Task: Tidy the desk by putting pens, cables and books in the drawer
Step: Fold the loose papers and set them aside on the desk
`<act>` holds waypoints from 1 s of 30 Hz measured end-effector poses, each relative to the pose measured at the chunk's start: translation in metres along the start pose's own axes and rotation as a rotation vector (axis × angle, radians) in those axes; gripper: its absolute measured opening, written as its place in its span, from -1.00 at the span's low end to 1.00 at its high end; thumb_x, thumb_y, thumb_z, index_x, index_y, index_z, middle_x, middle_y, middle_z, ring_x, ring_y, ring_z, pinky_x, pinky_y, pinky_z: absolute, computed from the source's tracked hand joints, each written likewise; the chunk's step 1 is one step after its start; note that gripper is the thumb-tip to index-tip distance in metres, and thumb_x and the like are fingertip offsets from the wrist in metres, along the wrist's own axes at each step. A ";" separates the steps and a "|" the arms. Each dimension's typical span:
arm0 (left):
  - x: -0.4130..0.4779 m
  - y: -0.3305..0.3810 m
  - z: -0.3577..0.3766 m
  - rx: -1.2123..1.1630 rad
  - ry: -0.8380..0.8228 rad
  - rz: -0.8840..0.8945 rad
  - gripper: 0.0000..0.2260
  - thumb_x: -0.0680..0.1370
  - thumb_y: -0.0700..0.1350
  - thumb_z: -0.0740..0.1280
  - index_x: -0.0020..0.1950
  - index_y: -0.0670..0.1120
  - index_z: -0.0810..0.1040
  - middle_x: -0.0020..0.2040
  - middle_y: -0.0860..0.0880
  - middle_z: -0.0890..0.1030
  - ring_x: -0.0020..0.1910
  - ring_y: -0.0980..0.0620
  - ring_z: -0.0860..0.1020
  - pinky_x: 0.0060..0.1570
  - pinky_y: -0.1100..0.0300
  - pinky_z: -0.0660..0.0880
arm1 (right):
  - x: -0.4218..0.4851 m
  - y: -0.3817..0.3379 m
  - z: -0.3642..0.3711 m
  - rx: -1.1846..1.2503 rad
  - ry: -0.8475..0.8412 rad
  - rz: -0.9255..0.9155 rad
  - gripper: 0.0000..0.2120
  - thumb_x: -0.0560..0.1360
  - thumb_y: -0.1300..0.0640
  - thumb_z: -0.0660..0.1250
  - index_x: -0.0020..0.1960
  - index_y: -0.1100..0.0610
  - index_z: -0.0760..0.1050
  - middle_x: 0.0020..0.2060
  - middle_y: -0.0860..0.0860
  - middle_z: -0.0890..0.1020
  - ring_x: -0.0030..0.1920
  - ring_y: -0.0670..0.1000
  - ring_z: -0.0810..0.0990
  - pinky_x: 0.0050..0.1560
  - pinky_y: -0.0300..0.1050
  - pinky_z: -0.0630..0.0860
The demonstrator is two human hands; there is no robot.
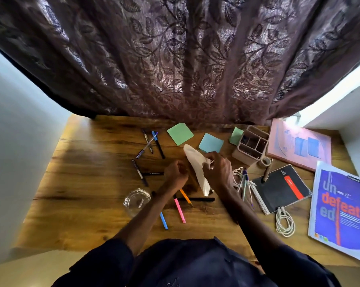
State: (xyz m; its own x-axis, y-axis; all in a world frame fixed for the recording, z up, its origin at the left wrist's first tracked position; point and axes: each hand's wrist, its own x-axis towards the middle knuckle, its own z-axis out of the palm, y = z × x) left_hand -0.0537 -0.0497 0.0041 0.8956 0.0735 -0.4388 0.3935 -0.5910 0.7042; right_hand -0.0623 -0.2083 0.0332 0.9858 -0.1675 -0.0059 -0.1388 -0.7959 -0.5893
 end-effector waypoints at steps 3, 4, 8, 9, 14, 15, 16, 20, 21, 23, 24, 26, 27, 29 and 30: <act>0.002 0.004 0.008 0.055 -0.003 0.043 -0.74 0.57 -0.11 0.41 0.24 -0.11 0.58 0.15 -0.06 0.67 0.18 -0.03 0.61 0.01 0.27 0.40 | 0.000 -0.004 0.008 -0.027 -0.030 -0.039 -0.75 0.46 0.14 0.43 0.13 0.09 0.56 0.05 0.08 0.64 -0.05 0.11 0.63 -0.15 -0.02 0.59; 0.003 0.005 0.010 0.069 0.002 0.062 -0.75 0.57 -0.09 0.41 0.22 -0.11 0.58 0.13 -0.06 0.67 0.17 -0.03 0.62 0.00 0.28 0.39 | 0.000 -0.005 0.010 -0.040 -0.039 -0.054 -0.75 0.47 0.13 0.42 0.14 0.09 0.56 0.06 0.09 0.63 -0.04 0.12 0.62 -0.14 -0.01 0.59; 0.004 0.005 0.012 0.057 0.043 0.084 -0.74 0.54 -0.06 0.43 0.20 -0.07 0.56 0.12 -0.01 0.66 0.16 -0.02 0.61 -0.02 0.23 0.40 | -0.002 -0.007 0.018 -0.043 -0.094 -0.090 -0.76 0.54 0.00 0.36 0.13 0.11 0.54 0.06 0.08 0.59 -0.04 0.12 0.60 -0.20 -0.05 0.49; 0.004 0.005 0.012 0.040 0.048 0.079 -0.71 0.54 -0.06 0.44 0.23 -0.06 0.54 0.15 -0.01 0.65 0.18 -0.01 0.59 0.00 0.21 0.42 | -0.003 -0.006 0.021 -0.057 -0.107 -0.105 -0.77 0.55 -0.01 0.36 0.13 0.10 0.54 0.06 0.07 0.59 -0.04 0.12 0.60 -0.23 -0.07 0.48; 0.004 0.005 0.013 0.022 0.046 0.087 -0.60 0.55 -0.09 0.45 0.35 -0.08 0.46 0.26 -0.03 0.60 0.26 -0.02 0.55 0.17 0.10 0.51 | -0.001 0.003 0.029 -0.084 -0.127 -0.137 -0.77 0.56 -0.02 0.36 0.15 0.06 0.57 0.05 0.06 0.64 -0.08 0.11 0.65 -0.25 -0.04 0.56; 0.005 0.005 0.013 0.025 0.044 0.089 -0.60 0.55 -0.10 0.45 0.36 -0.08 0.45 0.26 -0.04 0.60 0.27 -0.02 0.54 0.18 0.10 0.51 | 0.000 0.004 0.029 -0.090 -0.127 -0.144 -0.76 0.57 -0.04 0.34 0.15 0.07 0.58 0.02 0.06 0.65 -0.10 0.11 0.65 -0.26 -0.07 0.55; 0.006 0.004 0.014 0.028 0.044 0.093 -0.60 0.55 -0.11 0.45 0.36 -0.08 0.45 0.26 -0.04 0.60 0.27 -0.02 0.54 0.17 0.12 0.50 | 0.000 0.006 0.029 -0.103 -0.133 -0.154 -0.75 0.58 -0.06 0.32 0.15 0.08 0.59 0.00 0.06 0.65 -0.11 0.11 0.65 -0.27 -0.09 0.52; 0.006 0.003 0.014 0.042 0.040 0.105 -0.58 0.52 -0.11 0.48 0.35 -0.08 0.47 0.24 -0.04 0.61 0.26 -0.02 0.55 0.16 0.14 0.51 | -0.004 0.006 0.029 -0.062 -0.104 -0.144 -0.67 0.58 -0.09 0.33 0.21 0.11 0.53 0.07 0.06 0.60 -0.04 0.08 0.62 -0.21 -0.02 0.58; 0.006 0.002 0.013 0.040 0.037 0.111 -0.57 0.52 -0.10 0.48 0.35 -0.08 0.47 0.24 -0.05 0.61 0.26 -0.02 0.55 0.18 0.11 0.52 | -0.006 0.006 0.027 -0.044 -0.065 -0.135 -0.62 0.56 -0.12 0.34 0.22 0.13 0.50 0.09 0.07 0.57 -0.02 0.08 0.60 -0.19 -0.01 0.58; 0.005 0.001 0.010 0.023 0.032 0.110 -0.56 0.51 -0.10 0.49 0.35 -0.08 0.47 0.24 -0.05 0.61 0.26 -0.03 0.56 0.22 0.03 0.55 | -0.008 0.011 0.026 -0.030 -0.008 -0.114 -0.49 0.50 -0.18 0.40 0.27 0.14 0.43 0.13 0.08 0.53 0.05 0.07 0.54 -0.12 -0.03 0.57; 0.004 -0.001 0.007 0.010 0.029 0.104 -0.55 0.51 -0.12 0.49 0.36 -0.07 0.46 0.24 -0.05 0.61 0.25 -0.04 0.57 0.22 -0.01 0.57 | -0.010 0.014 0.025 -0.040 -0.007 -0.090 -0.40 0.45 -0.22 0.43 0.30 0.14 0.41 0.16 0.09 0.52 0.10 0.07 0.51 -0.07 -0.04 0.55; 0.002 -0.005 0.003 0.000 0.024 0.097 -0.52 0.50 -0.17 0.49 0.38 -0.05 0.44 0.27 -0.04 0.59 0.23 -0.04 0.59 0.20 -0.05 0.59 | -0.013 0.018 0.026 -0.080 -0.052 -0.032 -0.28 0.37 -0.27 0.49 0.32 0.12 0.37 0.19 0.09 0.52 0.16 0.11 0.49 0.02 0.00 0.54; 0.001 -0.007 0.001 0.005 0.020 0.096 -0.50 0.50 -0.20 0.49 0.40 -0.04 0.42 0.29 -0.04 0.58 0.23 -0.04 0.59 0.19 -0.06 0.59 | -0.016 0.020 0.028 -0.096 -0.086 -0.006 -0.25 0.33 -0.27 0.51 0.32 0.11 0.36 0.18 0.09 0.53 0.15 0.13 0.50 0.04 0.03 0.55; -0.001 -0.010 -0.005 0.031 0.017 0.101 -0.50 0.51 -0.21 0.48 0.41 -0.04 0.41 0.32 -0.05 0.55 0.22 -0.03 0.58 0.19 -0.01 0.59 | -0.019 0.018 0.033 -0.113 -0.156 0.051 -0.25 0.31 -0.23 0.55 0.32 0.11 0.35 0.17 0.11 0.56 0.13 0.16 0.55 0.01 0.05 0.56; -0.001 -0.012 -0.007 0.044 0.015 0.104 -0.52 0.52 -0.21 0.47 0.41 -0.05 0.42 0.33 -0.04 0.55 0.22 -0.03 0.58 0.18 0.04 0.58 | -0.019 0.017 0.036 -0.121 -0.183 0.073 -0.28 0.33 -0.20 0.55 0.30 0.11 0.36 0.16 0.12 0.58 0.12 0.16 0.57 -0.03 0.04 0.56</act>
State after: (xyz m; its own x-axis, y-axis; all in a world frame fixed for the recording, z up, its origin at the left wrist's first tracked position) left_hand -0.0581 -0.0373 0.0000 0.9344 0.0218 -0.3554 0.2887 -0.6308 0.7202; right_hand -0.0802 -0.1977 -0.0055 0.9719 -0.1278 -0.1975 -0.2096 -0.8514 -0.4809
